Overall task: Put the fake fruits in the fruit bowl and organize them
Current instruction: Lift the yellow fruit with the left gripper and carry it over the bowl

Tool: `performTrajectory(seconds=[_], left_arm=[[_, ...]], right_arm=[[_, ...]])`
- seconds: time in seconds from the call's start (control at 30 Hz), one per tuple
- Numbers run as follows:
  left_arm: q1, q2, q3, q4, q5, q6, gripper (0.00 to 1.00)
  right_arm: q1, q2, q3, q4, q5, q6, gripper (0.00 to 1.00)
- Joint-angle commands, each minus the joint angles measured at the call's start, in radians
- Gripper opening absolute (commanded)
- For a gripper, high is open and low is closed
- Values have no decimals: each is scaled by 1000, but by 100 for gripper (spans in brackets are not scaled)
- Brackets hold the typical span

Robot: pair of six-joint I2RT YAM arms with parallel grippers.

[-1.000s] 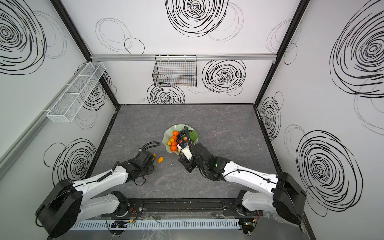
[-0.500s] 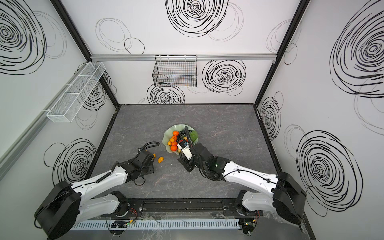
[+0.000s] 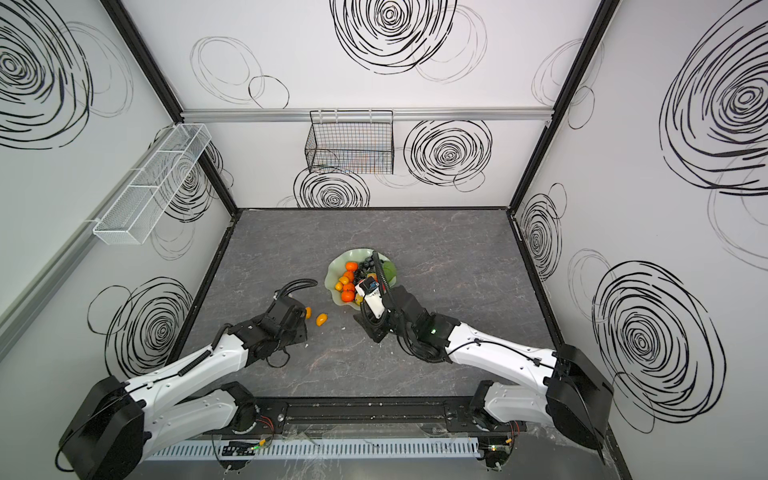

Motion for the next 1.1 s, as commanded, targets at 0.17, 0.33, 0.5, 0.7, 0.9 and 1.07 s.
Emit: performTrajectory(seconds=[0.17, 0.33, 0.5, 0.7, 0.9, 1.07], left_arm=[[-31, -6, 134, -31, -21, 33, 25], [-49, 77, 239, -3, 28, 58, 25], [-65, 183, 339, 54, 60, 89, 24], [-65, 328, 450, 104, 80, 126, 23], [-37, 482, 556, 122, 85, 177, 21], [16, 591, 643, 121, 100, 211, 22]], right_arm=[[-53, -24, -37, 75, -9, 58, 48], [-112, -9, -31, 77, -42, 90, 47], [-172, 7, -20, 100, -87, 122, 47], [-197, 53, 32, 85, -90, 116, 46], [-211, 106, 76, 97, -100, 113, 46], [-234, 148, 116, 96, -106, 103, 46]])
